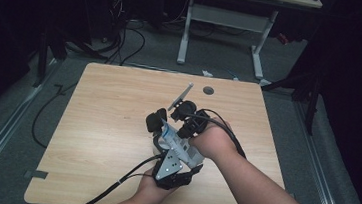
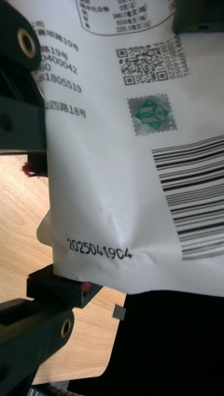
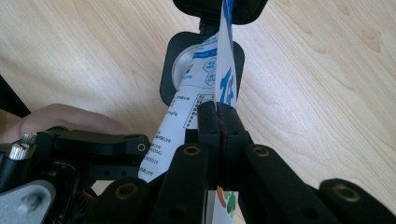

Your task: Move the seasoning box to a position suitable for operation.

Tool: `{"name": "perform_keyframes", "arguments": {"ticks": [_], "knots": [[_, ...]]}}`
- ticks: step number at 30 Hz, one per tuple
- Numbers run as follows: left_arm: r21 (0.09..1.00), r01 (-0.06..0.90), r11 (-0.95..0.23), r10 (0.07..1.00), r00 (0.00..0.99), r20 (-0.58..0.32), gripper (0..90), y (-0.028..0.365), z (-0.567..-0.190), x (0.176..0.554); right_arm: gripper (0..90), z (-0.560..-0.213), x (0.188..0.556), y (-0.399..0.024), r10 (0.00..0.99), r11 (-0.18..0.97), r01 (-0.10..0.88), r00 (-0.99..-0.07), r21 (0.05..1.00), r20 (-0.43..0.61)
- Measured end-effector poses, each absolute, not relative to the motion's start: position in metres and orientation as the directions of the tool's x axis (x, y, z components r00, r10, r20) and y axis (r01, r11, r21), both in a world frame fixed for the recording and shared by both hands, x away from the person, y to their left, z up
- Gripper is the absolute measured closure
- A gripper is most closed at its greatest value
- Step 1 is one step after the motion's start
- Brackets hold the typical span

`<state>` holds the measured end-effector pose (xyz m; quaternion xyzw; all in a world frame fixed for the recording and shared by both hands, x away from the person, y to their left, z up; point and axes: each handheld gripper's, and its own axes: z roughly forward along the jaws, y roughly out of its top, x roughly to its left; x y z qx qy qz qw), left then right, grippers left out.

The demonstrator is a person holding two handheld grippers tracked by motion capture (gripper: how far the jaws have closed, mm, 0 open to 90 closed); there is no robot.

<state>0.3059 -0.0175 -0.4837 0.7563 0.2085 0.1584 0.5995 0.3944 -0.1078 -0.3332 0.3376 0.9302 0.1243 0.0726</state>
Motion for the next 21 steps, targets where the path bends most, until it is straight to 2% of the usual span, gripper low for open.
{"name": "perform_keyframes", "arguments": {"ticks": [21], "knots": [[0.962,0.146,-0.229,0.501,0.865,-0.012,53.8,-0.014,-0.499,0.304,89.9,-0.341,0.389,-0.112,0.649,0.736,0.618,-0.76,0.278,-0.03]]}}
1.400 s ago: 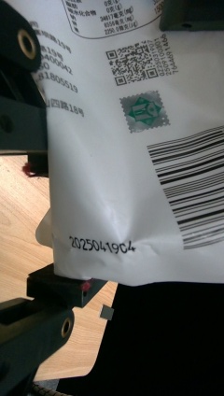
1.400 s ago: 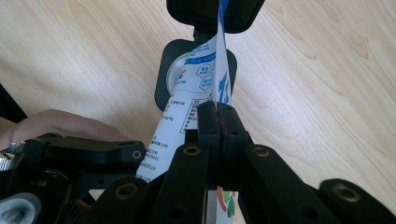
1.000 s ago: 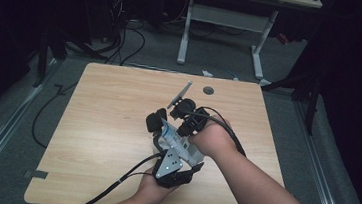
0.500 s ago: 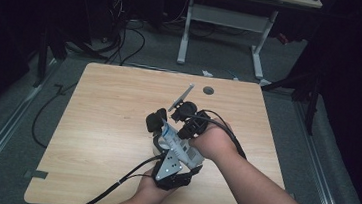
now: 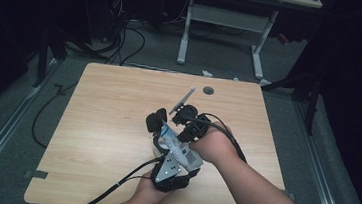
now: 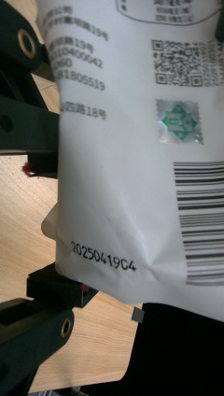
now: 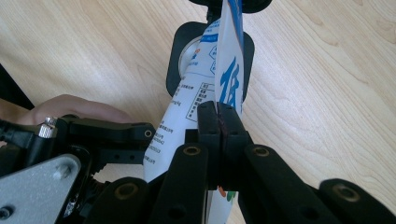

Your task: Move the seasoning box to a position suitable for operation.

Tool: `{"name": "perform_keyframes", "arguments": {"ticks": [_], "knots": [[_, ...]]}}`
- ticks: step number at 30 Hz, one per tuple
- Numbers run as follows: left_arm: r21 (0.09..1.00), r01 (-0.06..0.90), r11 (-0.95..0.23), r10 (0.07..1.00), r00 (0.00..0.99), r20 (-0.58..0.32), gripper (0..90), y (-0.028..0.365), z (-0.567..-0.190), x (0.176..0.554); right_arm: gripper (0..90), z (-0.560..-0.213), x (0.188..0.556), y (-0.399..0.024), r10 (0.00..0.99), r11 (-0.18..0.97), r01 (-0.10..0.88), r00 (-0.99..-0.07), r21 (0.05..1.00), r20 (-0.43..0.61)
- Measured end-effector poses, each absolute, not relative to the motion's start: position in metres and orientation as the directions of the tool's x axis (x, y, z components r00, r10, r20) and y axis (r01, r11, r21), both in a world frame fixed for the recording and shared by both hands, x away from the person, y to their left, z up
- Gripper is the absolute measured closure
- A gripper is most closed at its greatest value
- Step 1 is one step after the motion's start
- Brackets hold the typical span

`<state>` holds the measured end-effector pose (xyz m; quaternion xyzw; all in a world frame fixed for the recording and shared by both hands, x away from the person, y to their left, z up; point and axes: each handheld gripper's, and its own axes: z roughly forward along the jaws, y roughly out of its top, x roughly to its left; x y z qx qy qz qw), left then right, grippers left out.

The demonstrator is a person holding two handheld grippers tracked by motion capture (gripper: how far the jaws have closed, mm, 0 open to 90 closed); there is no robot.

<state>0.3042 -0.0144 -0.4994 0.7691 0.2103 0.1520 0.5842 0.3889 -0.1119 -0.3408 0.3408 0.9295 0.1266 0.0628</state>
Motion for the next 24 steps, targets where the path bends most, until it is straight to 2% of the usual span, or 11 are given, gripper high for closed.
{"name": "perform_keyframes", "arguments": {"ticks": [24], "knots": [[0.938,0.198,-0.283,0.493,0.869,-0.035,54.0,-0.016,-0.513,0.309,89.9,-0.349,0.387,-0.122,0.666,0.715,0.641,-0.746,0.281,0.006]]}}
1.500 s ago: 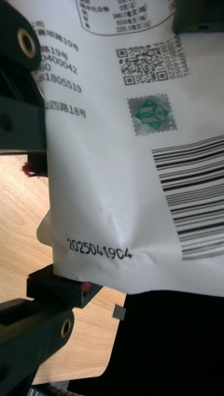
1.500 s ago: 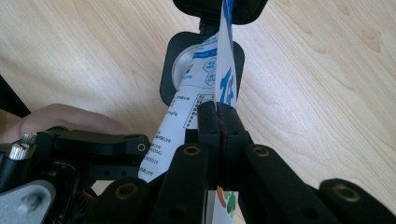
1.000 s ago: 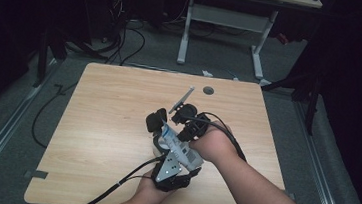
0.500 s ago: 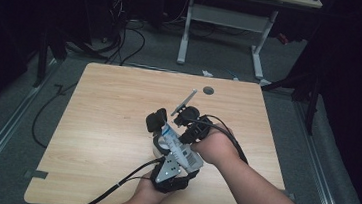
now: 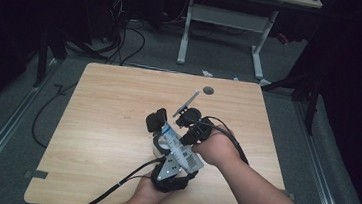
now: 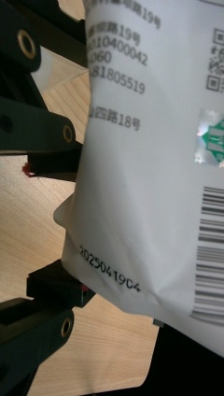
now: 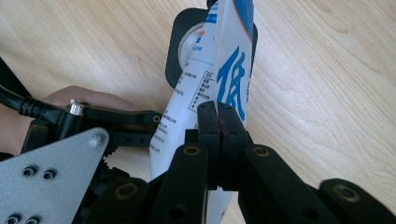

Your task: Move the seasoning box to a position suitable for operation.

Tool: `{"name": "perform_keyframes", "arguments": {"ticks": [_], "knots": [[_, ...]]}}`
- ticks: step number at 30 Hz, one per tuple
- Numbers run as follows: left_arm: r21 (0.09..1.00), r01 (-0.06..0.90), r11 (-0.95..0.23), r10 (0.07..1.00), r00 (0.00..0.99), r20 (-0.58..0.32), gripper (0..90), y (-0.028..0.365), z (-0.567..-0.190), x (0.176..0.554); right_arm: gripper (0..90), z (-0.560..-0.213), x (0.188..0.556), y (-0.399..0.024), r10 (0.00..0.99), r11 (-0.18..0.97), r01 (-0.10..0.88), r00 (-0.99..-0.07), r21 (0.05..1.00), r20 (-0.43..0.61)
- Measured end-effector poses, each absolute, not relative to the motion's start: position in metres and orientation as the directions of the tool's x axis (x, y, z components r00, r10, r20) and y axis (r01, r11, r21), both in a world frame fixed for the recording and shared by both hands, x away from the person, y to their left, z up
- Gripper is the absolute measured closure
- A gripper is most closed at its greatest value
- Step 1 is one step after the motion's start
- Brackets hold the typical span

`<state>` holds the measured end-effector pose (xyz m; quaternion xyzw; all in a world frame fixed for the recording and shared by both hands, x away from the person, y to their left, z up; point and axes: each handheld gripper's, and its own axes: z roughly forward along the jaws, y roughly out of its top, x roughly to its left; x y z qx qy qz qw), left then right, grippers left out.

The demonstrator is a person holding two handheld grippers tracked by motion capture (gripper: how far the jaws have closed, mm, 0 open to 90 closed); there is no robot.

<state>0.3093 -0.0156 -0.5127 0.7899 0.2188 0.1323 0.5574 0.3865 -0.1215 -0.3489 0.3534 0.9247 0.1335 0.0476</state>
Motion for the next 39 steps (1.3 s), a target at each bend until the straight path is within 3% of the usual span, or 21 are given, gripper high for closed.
{"name": "perform_keyframes", "arguments": {"ticks": [26,39], "knots": [[0.904,0.273,-0.328,0.516,0.854,-0.07,53.9,-0.0163,-0.5196,0.319,90.0,-0.3507,0.3835,-0.1299,0.67,0.709,0.645,-0.742,0.286,0.009],[0.906,0.248,-0.343,0.487,0.871,-0.054,44.7,-0.0124,-0.5212,0.3164,90.0,-0.3512,0.3863,-0.1305,0.674,0.708,0.646,-0.739,0.286,0.001]]}}
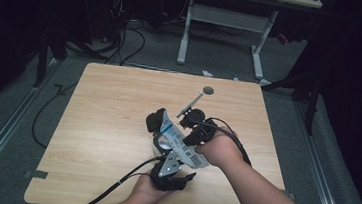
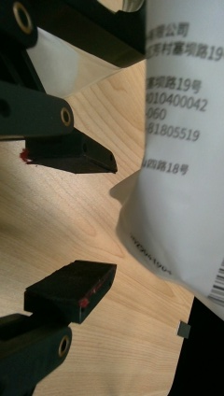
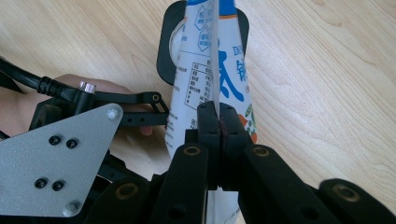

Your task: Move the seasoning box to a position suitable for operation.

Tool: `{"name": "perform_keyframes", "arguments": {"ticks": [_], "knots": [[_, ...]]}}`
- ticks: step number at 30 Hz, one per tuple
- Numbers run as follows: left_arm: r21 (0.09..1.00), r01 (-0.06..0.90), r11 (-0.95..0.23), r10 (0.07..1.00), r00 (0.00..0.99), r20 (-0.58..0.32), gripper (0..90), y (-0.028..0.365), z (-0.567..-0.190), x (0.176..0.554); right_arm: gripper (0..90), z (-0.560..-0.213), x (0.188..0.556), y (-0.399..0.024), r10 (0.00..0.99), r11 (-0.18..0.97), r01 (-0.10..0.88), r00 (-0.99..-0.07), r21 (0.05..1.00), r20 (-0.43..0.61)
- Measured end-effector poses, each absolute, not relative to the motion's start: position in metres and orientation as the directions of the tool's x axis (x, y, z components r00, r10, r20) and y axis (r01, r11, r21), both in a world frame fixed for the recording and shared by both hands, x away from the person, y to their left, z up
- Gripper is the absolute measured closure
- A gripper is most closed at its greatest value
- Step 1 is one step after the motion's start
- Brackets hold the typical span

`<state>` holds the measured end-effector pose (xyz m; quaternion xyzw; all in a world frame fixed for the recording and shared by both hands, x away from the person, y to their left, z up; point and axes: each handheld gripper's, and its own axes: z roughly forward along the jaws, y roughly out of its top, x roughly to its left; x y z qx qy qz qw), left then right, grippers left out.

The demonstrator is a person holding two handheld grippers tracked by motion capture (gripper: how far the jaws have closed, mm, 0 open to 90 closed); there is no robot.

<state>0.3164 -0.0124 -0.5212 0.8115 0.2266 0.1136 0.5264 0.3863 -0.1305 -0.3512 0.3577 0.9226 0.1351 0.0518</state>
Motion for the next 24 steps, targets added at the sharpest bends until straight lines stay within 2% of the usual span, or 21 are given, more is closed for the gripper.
{"name": "perform_keyframes", "arguments": {"ticks": [13,24], "knots": [[0.922,0.219,-0.321,0.476,0.878,-0.044,44.6,0.012,-0.514,0.31,90.0,-0.351,0.386,-0.131,0.685,0.699,0.657,-0.729,0.282,0.002],[0.927,0.179,-0.33,0.486,0.874,0.005,45.1,0.049,-0.509,0.309,90.0,-0.349,0.386,-0.133,0.687,0.696,0.661,-0.727,0.282,0.009]]}}
